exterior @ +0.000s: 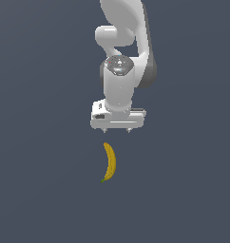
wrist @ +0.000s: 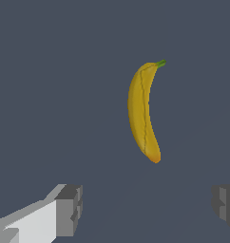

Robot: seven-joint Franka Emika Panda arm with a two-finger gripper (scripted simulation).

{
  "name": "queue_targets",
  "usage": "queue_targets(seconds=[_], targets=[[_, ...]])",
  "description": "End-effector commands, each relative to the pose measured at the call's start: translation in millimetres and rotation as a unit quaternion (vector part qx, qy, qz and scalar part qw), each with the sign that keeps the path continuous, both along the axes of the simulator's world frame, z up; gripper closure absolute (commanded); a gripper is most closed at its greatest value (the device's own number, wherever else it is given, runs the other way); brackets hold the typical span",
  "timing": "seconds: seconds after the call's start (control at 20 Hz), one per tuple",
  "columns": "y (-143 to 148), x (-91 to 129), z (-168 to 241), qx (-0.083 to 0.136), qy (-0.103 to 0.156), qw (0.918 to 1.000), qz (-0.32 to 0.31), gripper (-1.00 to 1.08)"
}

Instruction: Pick up the object and move it to a goal position.

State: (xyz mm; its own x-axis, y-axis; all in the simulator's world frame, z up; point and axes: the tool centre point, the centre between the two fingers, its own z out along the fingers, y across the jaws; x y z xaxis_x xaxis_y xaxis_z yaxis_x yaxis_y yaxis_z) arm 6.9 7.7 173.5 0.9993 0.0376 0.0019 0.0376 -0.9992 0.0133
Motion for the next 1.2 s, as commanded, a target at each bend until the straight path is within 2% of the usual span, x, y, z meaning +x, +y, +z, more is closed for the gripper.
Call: queue_targets(seconds=[0.0, 0.45, 0.8, 1.15], targets=[[0.0, 0.0, 0.0, 0.000, 0.000, 1.0000, 0.000, -0.92], [35.7, 11.3, 18.6, 0.012, -0.021, 0.9995, 0.021, -0.92], [33.8, 12.6, 16.2, 0.012, -0.020, 0.9995, 0.019, -0.92], [23.3, 25.0, -1.3, 0.011, -0.017, 0.9997, 0.010, -0.92]])
